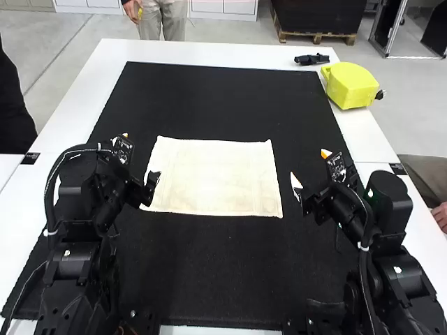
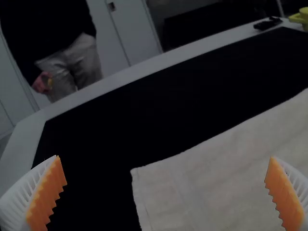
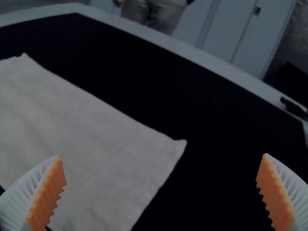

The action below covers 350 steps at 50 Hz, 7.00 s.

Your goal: Fold the towel.

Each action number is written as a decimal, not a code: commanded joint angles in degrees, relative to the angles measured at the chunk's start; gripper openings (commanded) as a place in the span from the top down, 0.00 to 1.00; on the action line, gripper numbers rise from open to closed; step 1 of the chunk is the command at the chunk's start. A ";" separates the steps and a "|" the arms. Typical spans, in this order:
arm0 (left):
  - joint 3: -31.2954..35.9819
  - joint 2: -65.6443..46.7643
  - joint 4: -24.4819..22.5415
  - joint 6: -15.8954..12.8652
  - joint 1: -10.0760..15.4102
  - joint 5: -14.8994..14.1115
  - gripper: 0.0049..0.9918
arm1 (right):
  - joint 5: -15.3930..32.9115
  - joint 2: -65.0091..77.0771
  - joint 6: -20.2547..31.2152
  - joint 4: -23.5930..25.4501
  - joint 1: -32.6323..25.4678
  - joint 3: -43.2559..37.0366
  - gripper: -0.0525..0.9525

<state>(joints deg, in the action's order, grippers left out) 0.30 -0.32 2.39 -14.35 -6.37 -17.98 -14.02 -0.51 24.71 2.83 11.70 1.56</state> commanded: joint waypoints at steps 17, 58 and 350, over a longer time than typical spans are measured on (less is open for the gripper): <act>-0.30 0.58 -0.11 -0.77 0.04 -0.30 0.02 | -2.50 0.51 0.43 3.94 -0.63 -1.56 0.04; -0.30 0.49 -0.02 -1.21 0.04 -0.30 0.02 | -5.40 0.51 5.00 4.20 -0.10 -1.56 0.04; 52.26 -104.45 -9.78 20.50 2.77 13.49 0.03 | 5.58 -108.12 -25.24 -23.05 -0.28 51.61 0.04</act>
<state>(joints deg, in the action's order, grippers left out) 51.13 -103.96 -7.38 5.67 -4.10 -5.10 -7.07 -111.46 2.28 -21.98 8.67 52.16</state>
